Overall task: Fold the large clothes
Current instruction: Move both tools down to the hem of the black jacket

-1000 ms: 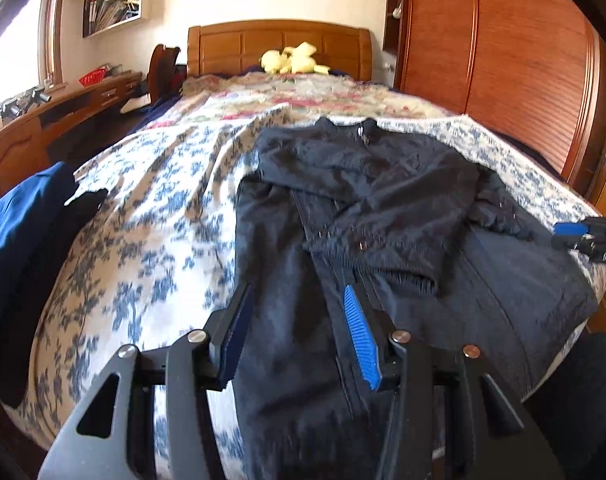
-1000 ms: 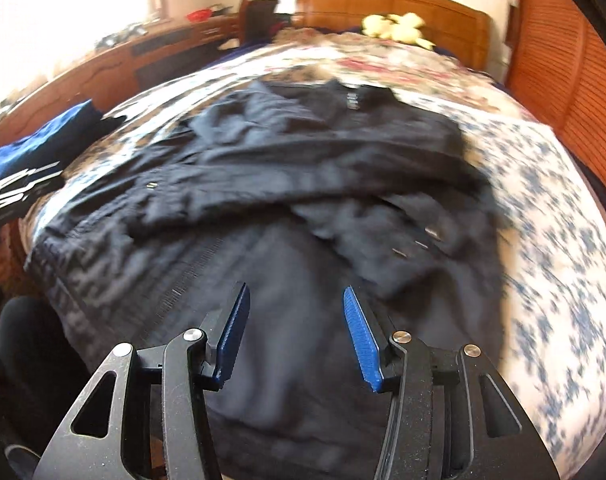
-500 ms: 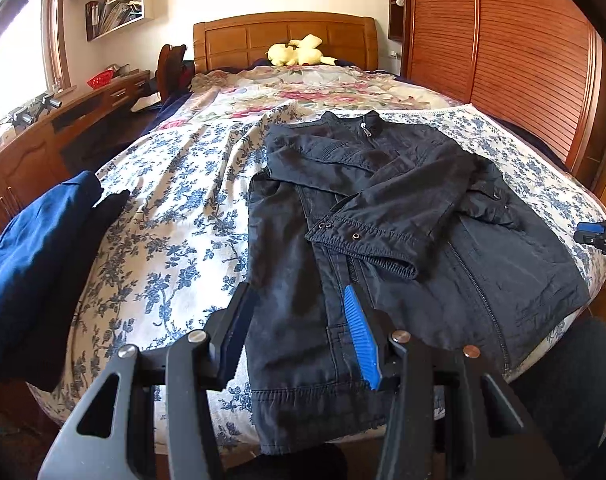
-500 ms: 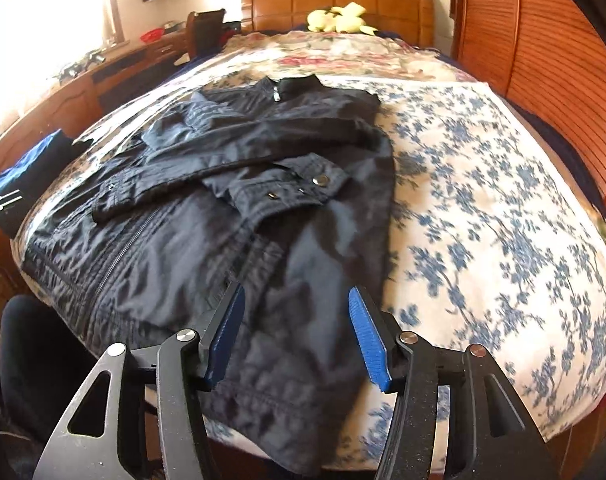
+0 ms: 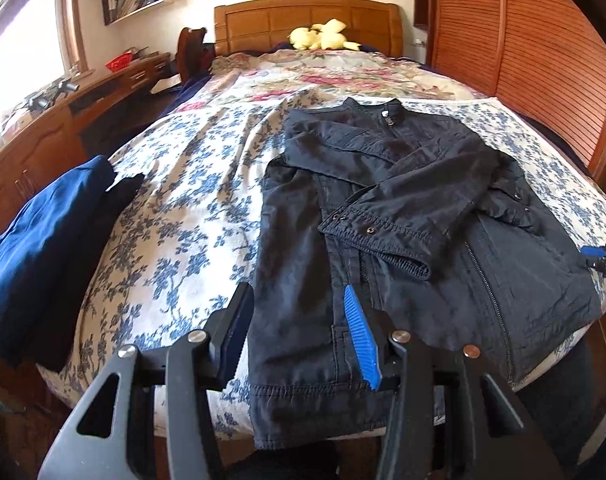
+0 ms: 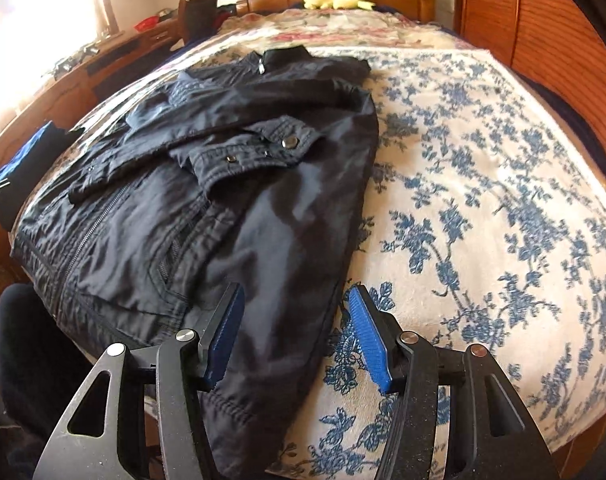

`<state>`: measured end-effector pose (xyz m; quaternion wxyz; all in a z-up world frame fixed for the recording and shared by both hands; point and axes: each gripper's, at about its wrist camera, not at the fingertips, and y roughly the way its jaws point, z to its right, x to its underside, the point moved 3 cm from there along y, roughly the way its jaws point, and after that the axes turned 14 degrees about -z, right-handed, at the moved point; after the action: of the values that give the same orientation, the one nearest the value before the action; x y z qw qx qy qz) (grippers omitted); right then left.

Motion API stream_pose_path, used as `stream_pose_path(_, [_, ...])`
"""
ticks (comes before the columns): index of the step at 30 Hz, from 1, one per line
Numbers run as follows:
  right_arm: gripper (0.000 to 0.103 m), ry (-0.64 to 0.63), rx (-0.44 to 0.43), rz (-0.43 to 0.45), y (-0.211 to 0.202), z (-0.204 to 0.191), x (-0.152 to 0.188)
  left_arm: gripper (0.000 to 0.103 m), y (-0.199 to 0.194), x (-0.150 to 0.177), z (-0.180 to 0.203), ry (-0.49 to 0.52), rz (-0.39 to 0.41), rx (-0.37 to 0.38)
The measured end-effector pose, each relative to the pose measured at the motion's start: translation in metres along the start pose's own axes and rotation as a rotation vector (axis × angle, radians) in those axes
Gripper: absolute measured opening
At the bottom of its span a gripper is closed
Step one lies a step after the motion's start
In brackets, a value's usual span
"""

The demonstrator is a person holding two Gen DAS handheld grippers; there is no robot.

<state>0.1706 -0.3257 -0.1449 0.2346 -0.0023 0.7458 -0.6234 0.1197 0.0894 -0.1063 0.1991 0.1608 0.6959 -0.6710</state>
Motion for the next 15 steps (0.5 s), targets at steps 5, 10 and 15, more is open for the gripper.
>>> stream_pose_path(5, [0.056,-0.036,-0.021,-0.022,0.015,0.002,0.003,0.046,-0.01,0.006,-0.001,-0.036,0.004,-0.019])
stream_pose_path(10, [0.056,-0.031,-0.057,-0.034,0.018,0.007,0.0,0.046,-0.02,0.011,-0.007,-0.057,0.007,-0.024])
stream_pose_path(15, [0.057,-0.024,-0.052,-0.04,0.023,0.008,-0.004,0.046,-0.021,0.018,-0.018,-0.06,0.004,-0.02])
